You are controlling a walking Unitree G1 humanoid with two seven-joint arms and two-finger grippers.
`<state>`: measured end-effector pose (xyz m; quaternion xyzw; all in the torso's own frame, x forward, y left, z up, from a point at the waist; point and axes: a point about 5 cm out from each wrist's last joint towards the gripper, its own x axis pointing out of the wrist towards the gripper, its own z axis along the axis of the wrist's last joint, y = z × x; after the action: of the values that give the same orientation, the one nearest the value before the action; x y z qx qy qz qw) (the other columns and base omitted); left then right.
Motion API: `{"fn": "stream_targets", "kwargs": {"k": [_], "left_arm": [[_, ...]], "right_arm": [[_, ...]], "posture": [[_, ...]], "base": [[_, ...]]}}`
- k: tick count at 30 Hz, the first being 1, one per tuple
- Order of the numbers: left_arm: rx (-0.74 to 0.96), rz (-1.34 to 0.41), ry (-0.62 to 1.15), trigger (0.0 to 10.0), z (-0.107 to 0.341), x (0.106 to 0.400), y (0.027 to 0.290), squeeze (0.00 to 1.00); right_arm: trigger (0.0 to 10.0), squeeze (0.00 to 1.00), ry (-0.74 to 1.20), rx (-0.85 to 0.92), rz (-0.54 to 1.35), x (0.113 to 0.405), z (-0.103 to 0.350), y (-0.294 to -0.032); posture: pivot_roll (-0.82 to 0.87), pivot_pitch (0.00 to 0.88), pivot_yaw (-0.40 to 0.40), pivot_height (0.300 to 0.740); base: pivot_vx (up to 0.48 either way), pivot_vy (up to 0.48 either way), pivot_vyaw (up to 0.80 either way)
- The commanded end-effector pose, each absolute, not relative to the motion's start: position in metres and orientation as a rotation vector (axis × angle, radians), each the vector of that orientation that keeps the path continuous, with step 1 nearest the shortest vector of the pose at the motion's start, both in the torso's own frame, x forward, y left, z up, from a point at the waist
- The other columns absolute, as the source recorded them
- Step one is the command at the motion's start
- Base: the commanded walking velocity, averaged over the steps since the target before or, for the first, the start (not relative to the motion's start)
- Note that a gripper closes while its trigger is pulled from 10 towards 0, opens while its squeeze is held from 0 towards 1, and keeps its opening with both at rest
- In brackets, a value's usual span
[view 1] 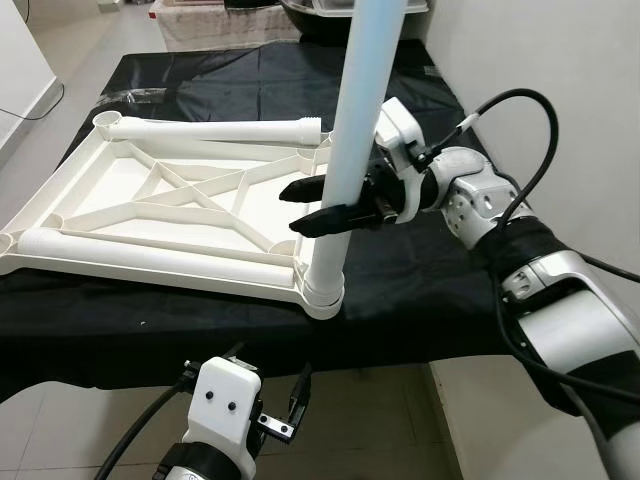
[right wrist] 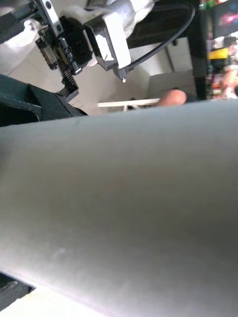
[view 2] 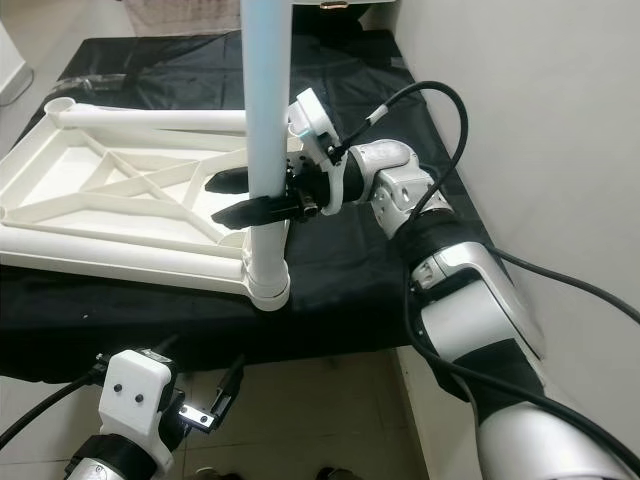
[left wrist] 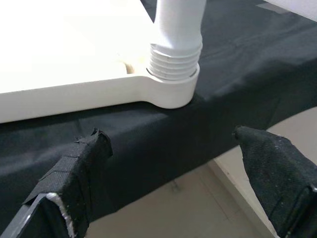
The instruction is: Building children table
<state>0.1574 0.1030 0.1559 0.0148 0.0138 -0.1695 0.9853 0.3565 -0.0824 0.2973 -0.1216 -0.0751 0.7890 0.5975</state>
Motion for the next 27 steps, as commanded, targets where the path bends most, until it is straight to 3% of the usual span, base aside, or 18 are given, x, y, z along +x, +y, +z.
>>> {"fn": "stream_targets", "kwargs": {"k": [1, 16, 18, 27], "left_arm": [[0.039, -0.332, 0.046, 10.0, 0.151, 0.157, 0.105, 0.00], [0.043, -0.321, 0.040, 10.0, 0.151, 0.160, 0.107, 0.00], [0.045, -0.318, 0.040, 10.0, 0.151, 0.161, 0.108, 0.00], [0.051, -0.312, 0.041, 10.0, 0.150, 0.161, 0.111, 0.00]], "right_arm": [[10.0, 0.00, -0.017, -0.290, 1.823, 0.358, 0.265, -0.081], [10.0, 0.00, -0.018, -0.235, 1.437, 0.380, 0.258, -0.067], [10.0, 0.00, -0.040, -0.188, 1.260, 0.390, 0.260, -0.066], [10.0, 0.00, -0.048, -0.151, 1.099, 0.397, 0.259, -0.066]], "posture": [[0.11, 0.190, -0.030, 0.740], [0.11, 0.192, -0.030, 0.740], [0.11, 0.196, -0.028, 0.740], [0.11, 0.196, -0.028, 0.740]], "base": [[0.000, 0.000, 0.00], [0.000, 0.000, 0.00], [0.000, 0.000, 0.00], [0.000, 0.000, 0.00]]}}
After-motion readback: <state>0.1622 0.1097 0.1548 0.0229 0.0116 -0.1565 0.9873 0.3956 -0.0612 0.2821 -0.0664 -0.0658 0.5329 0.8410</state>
